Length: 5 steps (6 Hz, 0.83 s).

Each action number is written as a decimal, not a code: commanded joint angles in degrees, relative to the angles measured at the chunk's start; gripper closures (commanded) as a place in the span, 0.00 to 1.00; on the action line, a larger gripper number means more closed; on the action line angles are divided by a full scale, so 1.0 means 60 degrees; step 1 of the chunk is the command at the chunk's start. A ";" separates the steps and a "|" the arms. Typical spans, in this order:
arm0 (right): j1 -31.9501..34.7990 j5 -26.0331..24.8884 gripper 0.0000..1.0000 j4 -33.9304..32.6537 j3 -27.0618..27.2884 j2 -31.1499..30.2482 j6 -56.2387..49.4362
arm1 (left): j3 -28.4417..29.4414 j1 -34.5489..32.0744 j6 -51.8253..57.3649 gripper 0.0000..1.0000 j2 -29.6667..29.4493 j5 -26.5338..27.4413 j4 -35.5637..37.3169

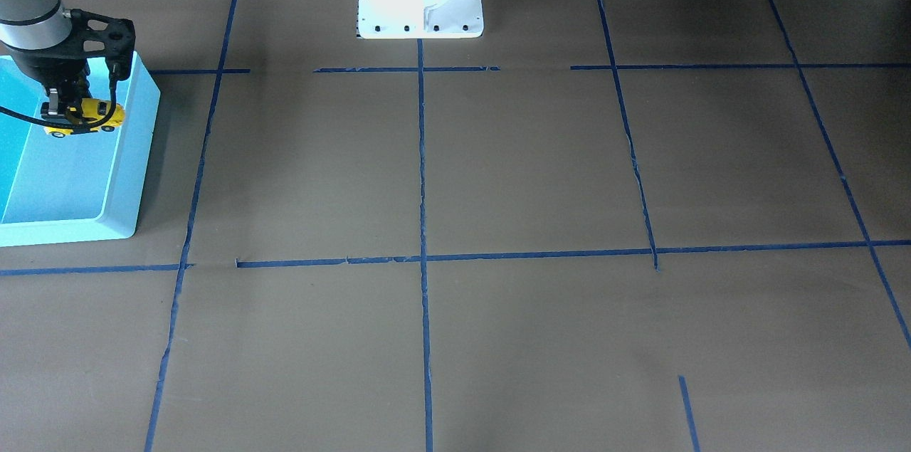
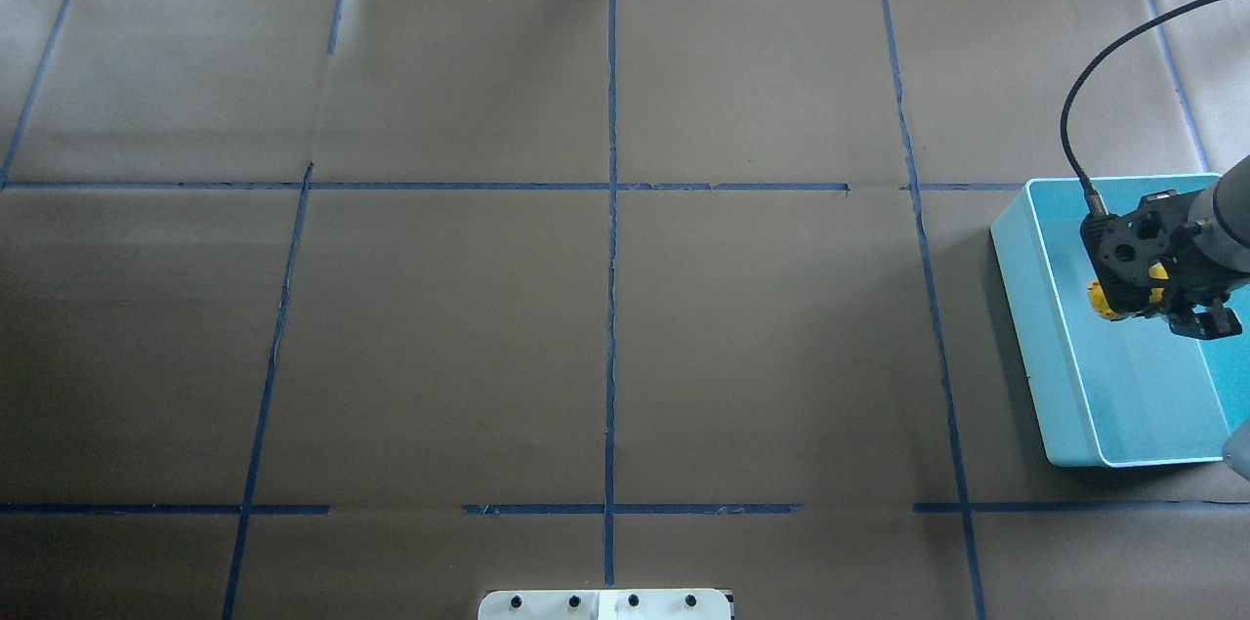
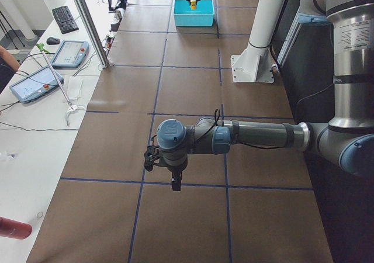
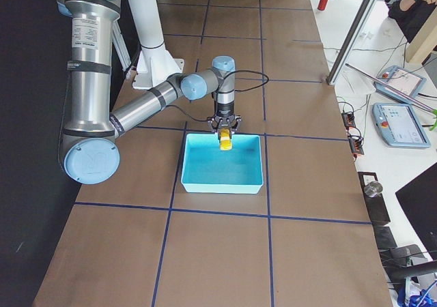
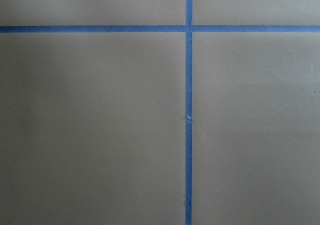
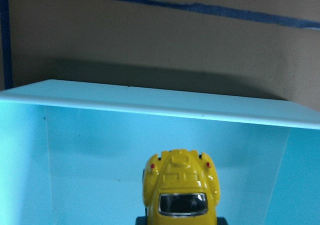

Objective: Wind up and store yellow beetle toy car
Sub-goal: 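Lift the car with the right gripper over the light-blue bin, then lower the car into the bin and open the right gripper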

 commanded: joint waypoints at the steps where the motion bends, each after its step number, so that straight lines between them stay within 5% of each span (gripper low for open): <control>1: 0.0071 0.0041 0.73 0.2798 -0.0981 -0.1259 -0.0004 | 0.0010 0.0000 -0.0001 0.00 0.0000 0.0000 0.0000; 5: -0.0002 0.0422 0.68 0.3445 -0.1982 -0.1135 0.0554 | 0.0010 0.0000 -0.0001 0.00 0.0000 0.0000 0.0000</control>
